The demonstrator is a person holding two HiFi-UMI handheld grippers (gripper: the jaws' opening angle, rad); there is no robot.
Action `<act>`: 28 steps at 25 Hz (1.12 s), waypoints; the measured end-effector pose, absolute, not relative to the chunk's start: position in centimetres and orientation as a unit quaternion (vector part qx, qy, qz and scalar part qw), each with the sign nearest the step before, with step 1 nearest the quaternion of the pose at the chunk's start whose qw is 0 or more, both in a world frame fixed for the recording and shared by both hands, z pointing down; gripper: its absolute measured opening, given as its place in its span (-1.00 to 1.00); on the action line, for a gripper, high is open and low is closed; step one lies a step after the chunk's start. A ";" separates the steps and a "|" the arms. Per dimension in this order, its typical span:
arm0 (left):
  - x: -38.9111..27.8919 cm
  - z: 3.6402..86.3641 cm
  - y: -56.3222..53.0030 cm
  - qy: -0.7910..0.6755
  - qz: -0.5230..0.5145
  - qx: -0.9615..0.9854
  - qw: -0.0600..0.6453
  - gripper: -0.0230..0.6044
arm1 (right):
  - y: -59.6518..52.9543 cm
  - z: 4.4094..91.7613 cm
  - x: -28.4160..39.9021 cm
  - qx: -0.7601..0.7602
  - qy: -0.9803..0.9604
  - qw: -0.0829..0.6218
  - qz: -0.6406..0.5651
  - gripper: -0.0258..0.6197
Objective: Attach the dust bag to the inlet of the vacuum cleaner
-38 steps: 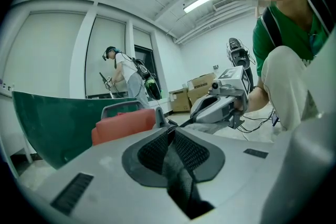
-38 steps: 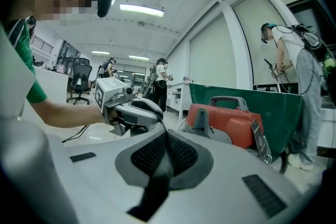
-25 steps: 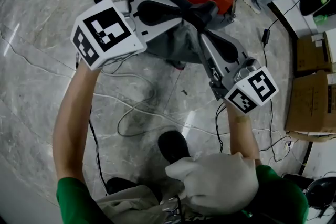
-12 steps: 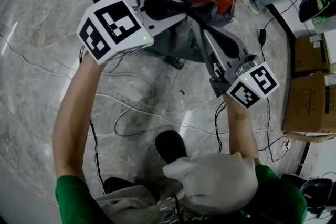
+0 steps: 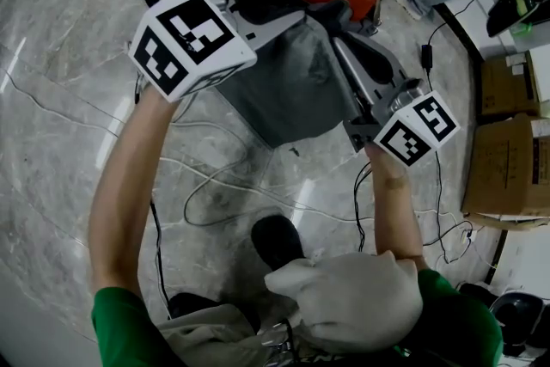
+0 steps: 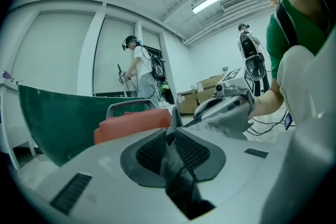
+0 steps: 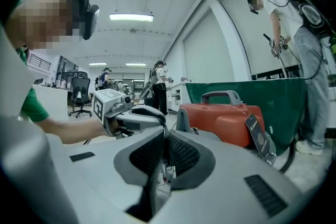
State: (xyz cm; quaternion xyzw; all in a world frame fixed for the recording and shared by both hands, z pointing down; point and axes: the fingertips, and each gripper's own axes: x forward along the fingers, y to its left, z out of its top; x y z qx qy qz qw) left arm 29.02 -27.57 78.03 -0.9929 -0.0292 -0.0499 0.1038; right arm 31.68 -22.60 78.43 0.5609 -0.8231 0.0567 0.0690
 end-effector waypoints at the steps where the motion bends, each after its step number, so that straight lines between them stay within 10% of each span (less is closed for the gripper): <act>1: 29.1 78.0 -27.6 -0.028 -0.050 -0.993 0.104 -0.76 | -22.6 78.4 31.7 0.560 -0.824 0.067 0.057 -0.82; 28: 27.7 77.4 -27.8 0.034 -0.012 -0.989 0.147 -0.80 | -21.8 78.2 32.2 0.579 -0.812 0.064 0.039 -0.82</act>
